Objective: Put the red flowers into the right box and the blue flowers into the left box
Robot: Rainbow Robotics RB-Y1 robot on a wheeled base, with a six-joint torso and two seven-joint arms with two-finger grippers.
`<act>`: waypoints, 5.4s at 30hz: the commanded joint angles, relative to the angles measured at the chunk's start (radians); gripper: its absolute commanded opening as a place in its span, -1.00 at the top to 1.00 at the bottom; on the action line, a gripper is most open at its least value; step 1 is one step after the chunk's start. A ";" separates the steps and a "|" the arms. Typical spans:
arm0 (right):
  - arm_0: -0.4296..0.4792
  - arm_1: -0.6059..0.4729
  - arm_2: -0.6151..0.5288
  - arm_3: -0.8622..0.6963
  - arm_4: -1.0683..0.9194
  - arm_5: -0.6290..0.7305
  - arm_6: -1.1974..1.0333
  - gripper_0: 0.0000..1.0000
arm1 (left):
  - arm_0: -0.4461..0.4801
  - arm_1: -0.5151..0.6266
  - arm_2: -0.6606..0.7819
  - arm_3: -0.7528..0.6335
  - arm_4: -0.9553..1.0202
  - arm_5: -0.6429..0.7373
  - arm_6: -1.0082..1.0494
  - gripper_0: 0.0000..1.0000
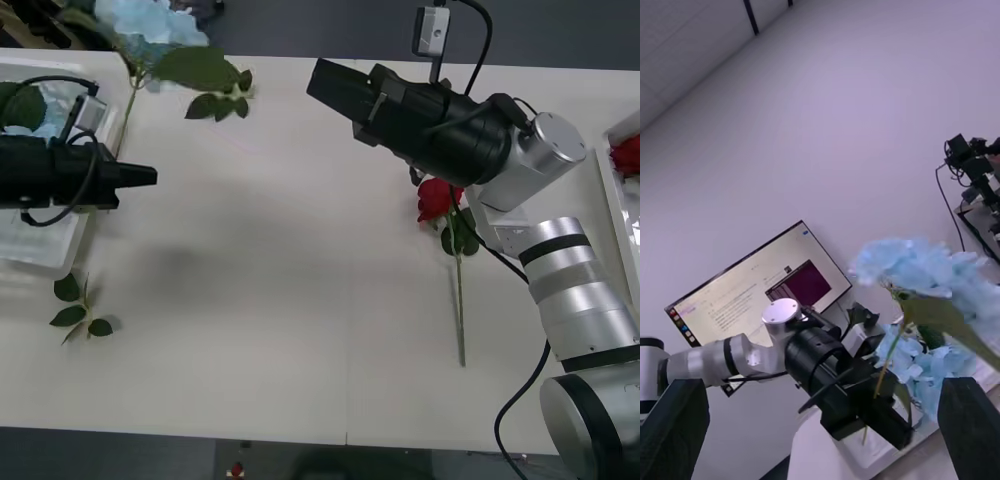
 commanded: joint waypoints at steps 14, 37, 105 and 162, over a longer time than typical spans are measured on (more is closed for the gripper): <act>-0.055 -0.087 0.001 -0.030 0.209 0.058 0.027 -0.80 | -0.026 0.212 0.379 0.014 -0.566 0.155 -0.035 1.00; -0.056 -0.252 -0.251 -0.137 0.763 0.575 -0.997 -0.80 | -0.026 0.227 0.282 -0.263 -1.628 0.175 -0.027 1.00; 0.062 -0.234 0.238 -0.127 1.590 0.182 -1.226 -0.73 | -0.025 -0.117 0.426 -0.569 -0.862 0.282 -0.035 -1.00; 0.051 -0.317 -0.326 -0.275 1.401 0.233 -0.781 1.00 | 0.327 -0.566 0.228 -0.685 -0.360 0.026 -0.035 -1.00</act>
